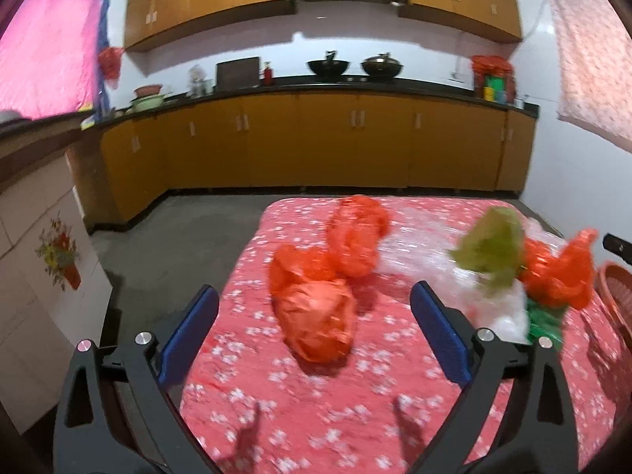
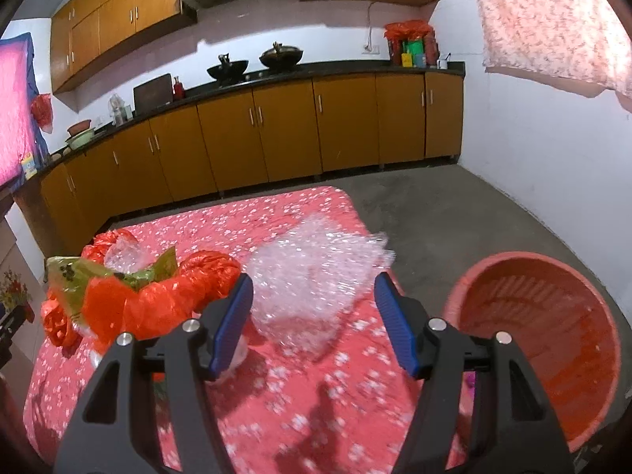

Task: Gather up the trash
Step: 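Grasp the bubble wrap with the right gripper while the left grasps the orange bag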

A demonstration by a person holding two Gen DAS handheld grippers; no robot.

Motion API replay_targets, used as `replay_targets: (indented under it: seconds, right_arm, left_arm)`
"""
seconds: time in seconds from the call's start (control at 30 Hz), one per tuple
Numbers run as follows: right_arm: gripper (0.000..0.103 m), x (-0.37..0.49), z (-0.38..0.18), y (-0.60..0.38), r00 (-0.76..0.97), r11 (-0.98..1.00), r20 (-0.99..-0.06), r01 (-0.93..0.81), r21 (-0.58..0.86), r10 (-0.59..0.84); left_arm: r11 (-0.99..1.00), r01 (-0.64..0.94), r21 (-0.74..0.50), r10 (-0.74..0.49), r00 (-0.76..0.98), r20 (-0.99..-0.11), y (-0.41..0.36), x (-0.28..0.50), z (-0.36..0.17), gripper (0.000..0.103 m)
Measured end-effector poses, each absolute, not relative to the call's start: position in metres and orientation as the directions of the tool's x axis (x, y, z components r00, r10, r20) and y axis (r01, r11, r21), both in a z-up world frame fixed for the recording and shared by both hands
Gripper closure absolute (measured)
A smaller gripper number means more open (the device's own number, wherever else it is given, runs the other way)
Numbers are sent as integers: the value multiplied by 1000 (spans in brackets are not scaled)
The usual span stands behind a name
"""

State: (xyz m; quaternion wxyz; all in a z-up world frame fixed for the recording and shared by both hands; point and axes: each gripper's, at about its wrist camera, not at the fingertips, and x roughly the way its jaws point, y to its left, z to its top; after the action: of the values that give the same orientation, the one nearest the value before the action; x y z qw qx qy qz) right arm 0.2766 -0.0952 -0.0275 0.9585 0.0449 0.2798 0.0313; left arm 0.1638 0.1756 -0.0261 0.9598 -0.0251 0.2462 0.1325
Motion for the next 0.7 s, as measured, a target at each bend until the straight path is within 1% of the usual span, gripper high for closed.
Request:
replay_targets:
  seconds: [0.23, 0.3, 0.37, 0.4, 0.47, 0.5, 0.53, 0.57, 0.7]
  right_arm:
    - [40, 309, -40, -76, 817, 997, -571, -57, 56, 79]
    - [42, 315, -46, -73, 804, 997, -589, -60, 49, 77]
    - [54, 322, -54, -72, 785, 997, -615, -65, 41, 76]
    - [57, 323, -57, -73, 779, 997, -623, -67, 41, 78]
    - [72, 325, -61, -74, 766, 997, -638, -67, 44, 79]
    - [76, 324, -63, -74, 763, 997, -642, -67, 46, 81]
    - [85, 325, -64, -74, 760, 996, -644, -68, 49, 83]
    - [89, 325, -65, -73, 759, 996, -646, -68, 49, 84]
    - [92, 322, -66, -74, 761, 996, -642, -70, 53, 88]
  left_arm:
    - [960, -278, -10, 236, 832, -502, 192, 182, -39, 5]
    - [962, -275, -2, 236, 828, -509, 190, 186, -42, 5]
    - [963, -270, 13, 238, 823, -516, 188, 189, -46, 5]
    - [962, -270, 21, 242, 818, -522, 187, 191, -48, 5]
    - [959, -279, 41, 256, 801, -541, 184, 195, -53, 5]
    - [958, -283, 41, 258, 795, -549, 185, 197, -54, 5]
    - [956, -291, 34, 259, 786, -561, 187, 199, -56, 5]
    - [955, -296, 24, 257, 782, -568, 189, 199, -57, 5]
    - [949, -313, -15, 244, 767, -594, 200, 202, -61, 5]
